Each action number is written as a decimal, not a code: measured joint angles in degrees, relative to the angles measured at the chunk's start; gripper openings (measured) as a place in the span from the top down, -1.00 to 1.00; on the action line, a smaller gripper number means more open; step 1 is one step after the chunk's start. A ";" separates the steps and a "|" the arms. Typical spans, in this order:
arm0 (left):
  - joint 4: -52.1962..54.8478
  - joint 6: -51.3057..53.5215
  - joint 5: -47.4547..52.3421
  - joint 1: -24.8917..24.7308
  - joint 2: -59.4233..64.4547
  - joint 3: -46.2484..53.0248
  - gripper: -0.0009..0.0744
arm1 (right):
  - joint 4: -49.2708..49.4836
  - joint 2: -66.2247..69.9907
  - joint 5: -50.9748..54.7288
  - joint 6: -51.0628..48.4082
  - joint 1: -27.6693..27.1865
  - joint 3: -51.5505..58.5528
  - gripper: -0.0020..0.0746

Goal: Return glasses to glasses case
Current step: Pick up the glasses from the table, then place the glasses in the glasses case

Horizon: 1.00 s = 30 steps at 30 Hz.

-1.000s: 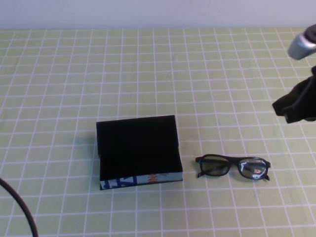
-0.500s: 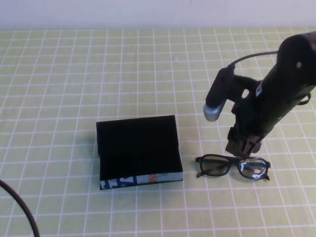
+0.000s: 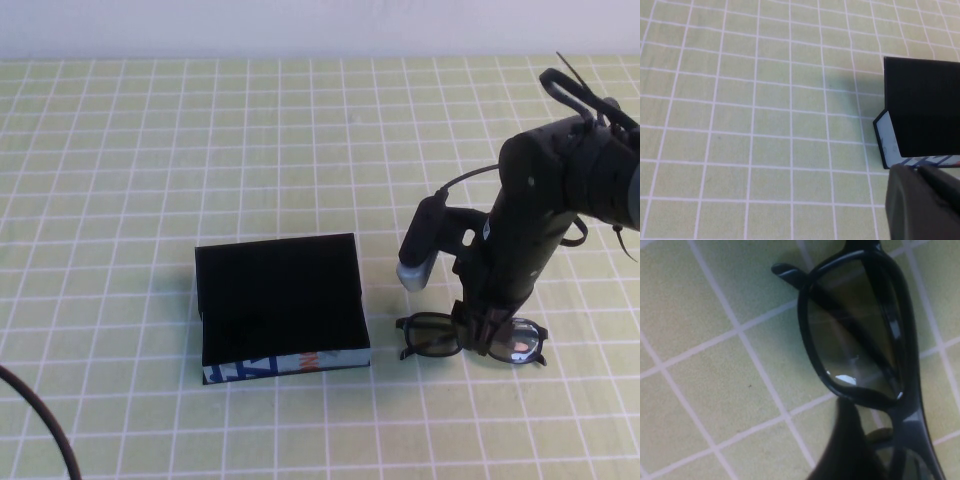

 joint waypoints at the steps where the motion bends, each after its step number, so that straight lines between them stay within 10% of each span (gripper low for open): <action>1: -0.10 0.00 0.00 0.00 0.00 0.00 0.98 | -0.09 0.54 -0.14 0.15 0.00 0.00 -0.13; 5: -0.09 0.00 0.09 0.00 0.00 0.00 0.98 | -0.26 1.80 -0.37 0.50 0.00 0.00 -0.01; 12: -0.09 0.00 0.09 0.00 0.00 0.00 0.98 | -0.09 1.94 1.17 0.63 0.00 -0.25 0.79; 30: -0.09 0.00 2.60 0.00 0.00 0.00 0.98 | 6.82 2.40 14.41 -4.80 4.60 -20.77 0.84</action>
